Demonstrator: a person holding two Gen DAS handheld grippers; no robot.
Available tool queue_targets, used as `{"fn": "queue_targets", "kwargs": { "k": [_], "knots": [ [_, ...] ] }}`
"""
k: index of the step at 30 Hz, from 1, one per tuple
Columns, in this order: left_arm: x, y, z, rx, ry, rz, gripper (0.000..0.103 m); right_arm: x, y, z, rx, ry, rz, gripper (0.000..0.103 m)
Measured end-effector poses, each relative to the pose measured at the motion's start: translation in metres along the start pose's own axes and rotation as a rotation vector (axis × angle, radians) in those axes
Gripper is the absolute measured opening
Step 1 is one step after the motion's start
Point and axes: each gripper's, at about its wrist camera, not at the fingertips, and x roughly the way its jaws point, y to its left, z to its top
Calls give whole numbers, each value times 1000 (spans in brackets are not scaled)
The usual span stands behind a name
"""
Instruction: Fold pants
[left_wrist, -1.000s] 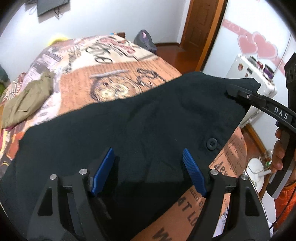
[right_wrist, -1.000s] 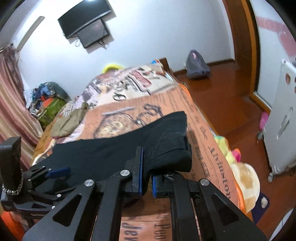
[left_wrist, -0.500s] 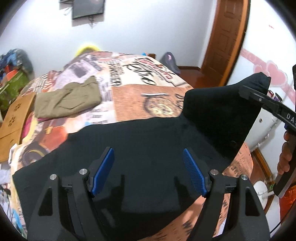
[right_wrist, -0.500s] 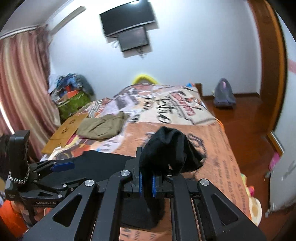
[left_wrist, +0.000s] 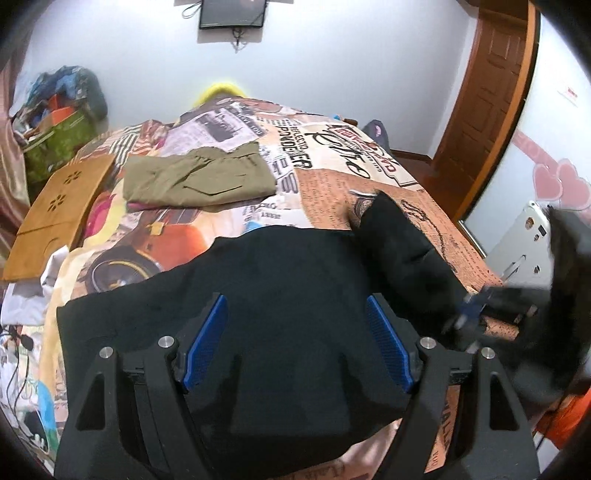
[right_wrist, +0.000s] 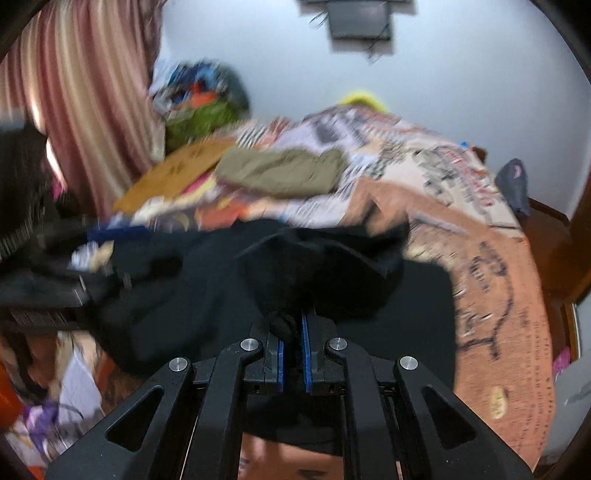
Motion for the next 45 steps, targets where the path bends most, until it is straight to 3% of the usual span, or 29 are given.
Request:
{"fn": "queue_targets", "kwargs": {
  "k": [3,9,12,14,16,20,24,28,31,38,42,45],
  "knots": [
    [0,5,-2,-15,2,5,77,14,5,-14,-23,62,-4,8],
    [4,5,-2,-19,6,12,77,13,3,-19,-14,62,3,12],
    [6,2,0,-12,7,7,77,10,6,-19,-23,81,31,21],
    [8,-1,1,-2,8,9,77,4,11,-22,-32,85,55,39],
    [10,-6,2,8,10,10,77,-5,12,-24,-32,78,69,44],
    [17,-15,7,22,24,-7,77,-28,1,-25,-8,49,104,44],
    [33,-30,8,43,58,-37,77,-42,-25,-22,32,12,60,44],
    [54,-46,-2,74,119,-39,77,-30,-59,-26,130,37,-28,45],
    [64,-53,-14,116,156,-10,77,-16,-73,-40,202,79,-23,45],
    [64,-49,-35,164,183,-11,78,-22,-72,-57,188,77,-14,45],
    [59,-47,-36,180,175,-8,78,-31,-82,-46,201,83,11,45],
    [60,-42,-37,151,176,-24,78,-35,-86,-32,177,42,-24,45]
  ]
}}
